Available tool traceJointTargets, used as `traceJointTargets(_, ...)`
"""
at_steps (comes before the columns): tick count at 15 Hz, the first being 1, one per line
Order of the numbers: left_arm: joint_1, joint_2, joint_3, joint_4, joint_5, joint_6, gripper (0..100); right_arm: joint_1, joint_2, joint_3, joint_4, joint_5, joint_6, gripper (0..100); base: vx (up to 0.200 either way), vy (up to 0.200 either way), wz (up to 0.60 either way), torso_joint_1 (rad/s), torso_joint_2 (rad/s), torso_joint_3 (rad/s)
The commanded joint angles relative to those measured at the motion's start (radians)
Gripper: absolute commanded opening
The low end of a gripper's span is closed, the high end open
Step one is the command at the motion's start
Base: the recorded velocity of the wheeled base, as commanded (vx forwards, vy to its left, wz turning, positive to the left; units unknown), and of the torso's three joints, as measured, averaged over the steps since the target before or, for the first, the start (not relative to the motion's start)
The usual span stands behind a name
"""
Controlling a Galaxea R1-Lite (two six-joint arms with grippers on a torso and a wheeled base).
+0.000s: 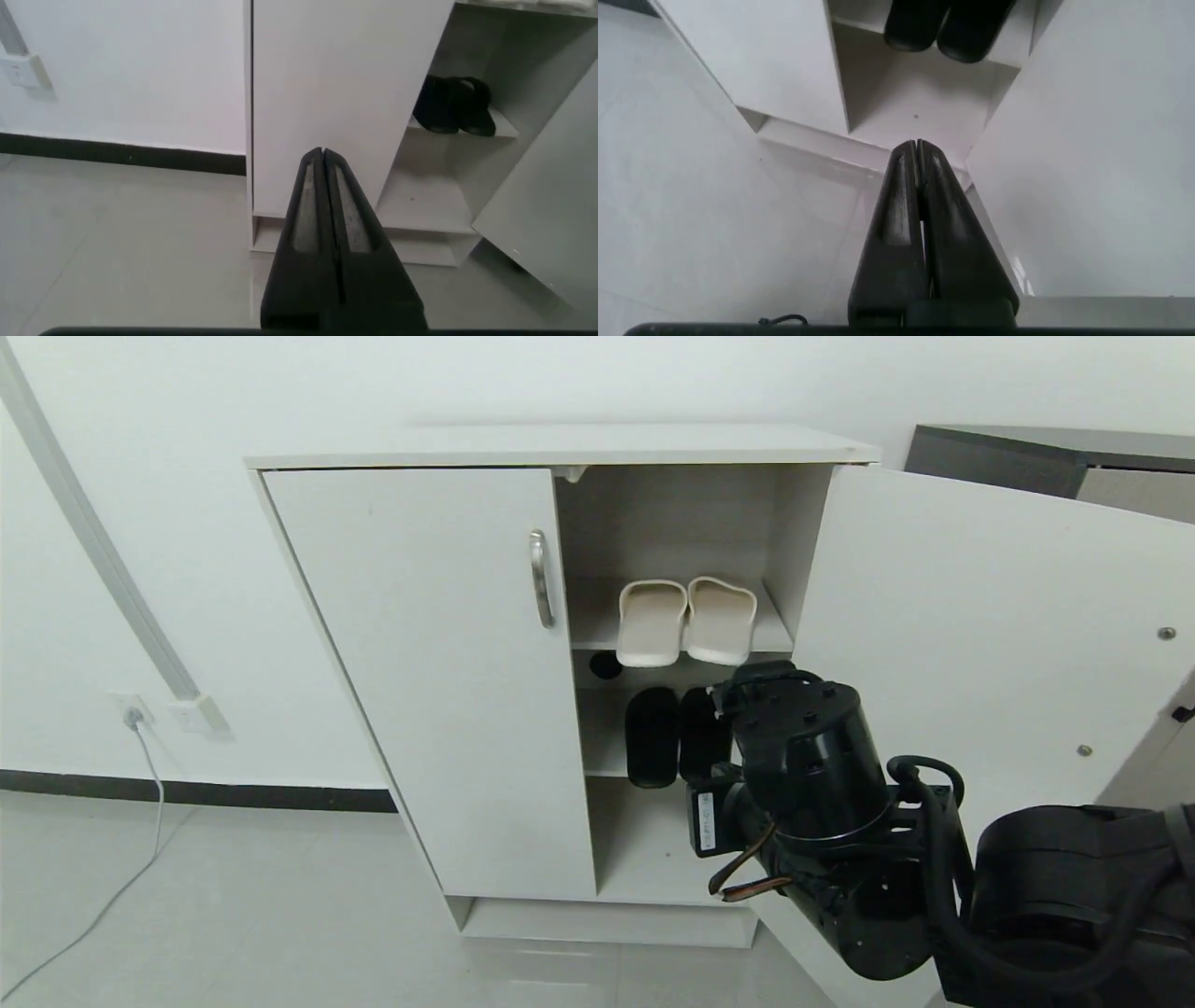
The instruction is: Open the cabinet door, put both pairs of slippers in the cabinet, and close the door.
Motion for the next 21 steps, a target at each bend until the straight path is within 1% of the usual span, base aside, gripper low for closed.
traceJointTargets(1,-0.002,0.001,0.0,0.0,0.001,0.0,0,0.0,0.005,0.003,-0.001,-0.001,0.0,0,-0.2,0.0,0.0,0.002,0.01,0.002)
traceJointTargets(3,0.0,0.001,0.0,0.0,0.002,0.0,0,0.0,0.005,0.017,-0.002,-0.001,0.0,0,-0.2,0.0,0.0,-0.005,0.0,0.005)
traceJointTargets(8,0.0,0.001,0.0,0.0,0.001,0.0,0,0.0,0.005,0.053,-0.056,0.002,-0.036,0,0.0,0.0,0.0,0.0,0.0,0.0)
traceJointTargets(14,-0.002,0.001,0.0,0.0,0.001,0.0,0,0.0,0.014,0.06,-0.06,0.004,-0.046,0,0.0,0.0,0.0,0.0,0.0,0.0)
traceJointTargets(17,0.0,0.001,0.0,0.0,0.001,0.0,0,0.0,0.018,0.06,-0.06,0.004,-0.046,0,0.0,0.0,0.6,0.002,-0.05,-0.066)
traceJointTargets(20,-0.002,0.001,0.0,0.0,0.002,0.0,0,0.0,0.015,0.061,-0.06,0.004,-0.046,0,0.0,0.0,0.6,0.019,-0.18,-0.331)
traceJointTargets(21,0.0,0.001,0.0,0.0,0.001,0.0,0,0.0,0.012,0.061,-0.06,0.004,-0.046,0,0.0,0.0,0.6,0.046,-0.52,-0.373)
